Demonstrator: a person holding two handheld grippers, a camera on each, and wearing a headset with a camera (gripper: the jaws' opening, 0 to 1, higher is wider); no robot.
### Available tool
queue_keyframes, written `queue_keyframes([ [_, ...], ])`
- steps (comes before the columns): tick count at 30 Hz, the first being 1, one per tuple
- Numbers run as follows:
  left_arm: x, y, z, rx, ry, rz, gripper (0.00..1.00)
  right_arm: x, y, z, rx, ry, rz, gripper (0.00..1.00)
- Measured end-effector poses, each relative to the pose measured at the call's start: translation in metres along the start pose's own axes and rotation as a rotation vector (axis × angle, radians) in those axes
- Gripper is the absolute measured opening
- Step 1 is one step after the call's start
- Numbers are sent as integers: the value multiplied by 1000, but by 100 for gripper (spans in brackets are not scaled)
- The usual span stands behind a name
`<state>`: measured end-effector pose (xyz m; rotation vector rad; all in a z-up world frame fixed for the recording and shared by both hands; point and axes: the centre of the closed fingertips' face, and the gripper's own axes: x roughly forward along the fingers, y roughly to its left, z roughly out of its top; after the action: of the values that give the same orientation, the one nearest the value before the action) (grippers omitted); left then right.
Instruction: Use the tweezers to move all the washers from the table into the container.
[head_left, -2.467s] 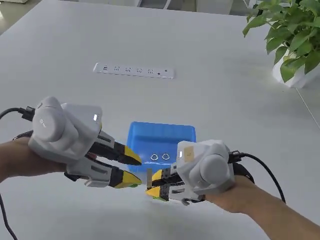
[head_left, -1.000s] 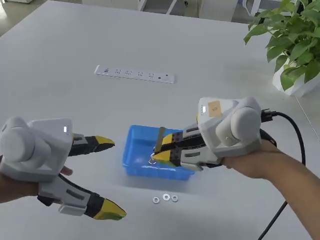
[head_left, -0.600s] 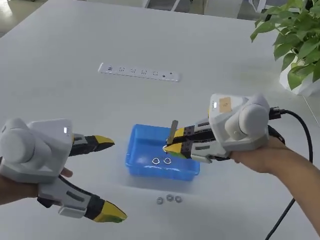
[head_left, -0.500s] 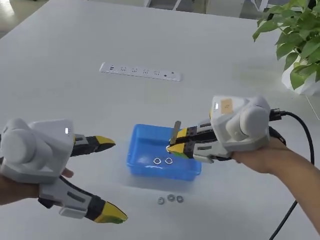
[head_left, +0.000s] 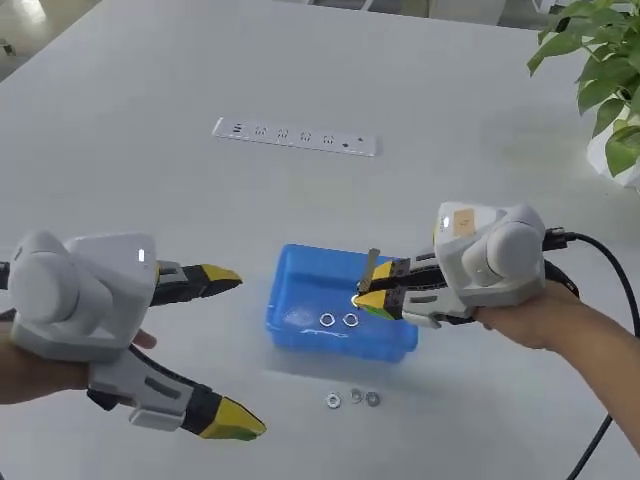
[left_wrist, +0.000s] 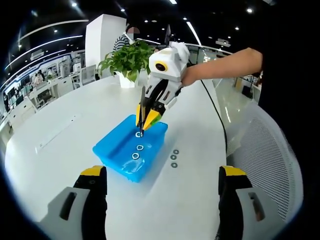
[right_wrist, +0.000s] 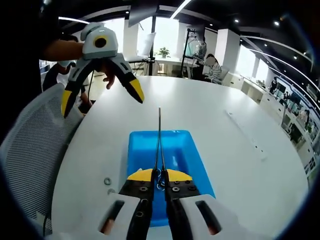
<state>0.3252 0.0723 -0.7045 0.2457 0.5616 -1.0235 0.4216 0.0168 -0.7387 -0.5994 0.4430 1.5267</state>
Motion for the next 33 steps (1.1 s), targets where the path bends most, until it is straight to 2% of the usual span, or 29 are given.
queue_keyframes([
  [8,0,2,-1,-11,-5,3,98,11,-3,-17,17,33,2,8],
  [21,1,6,0,-25,-19,4,97,13,-9,-23,28,37,-17,8],
  [31,4,10,7,-28,-34,5,95,16,-9,-36,12,75,-10,8],
  [33,5,13,9,-22,-34,14,93,16,-8,-36,17,69,-11,8],
])
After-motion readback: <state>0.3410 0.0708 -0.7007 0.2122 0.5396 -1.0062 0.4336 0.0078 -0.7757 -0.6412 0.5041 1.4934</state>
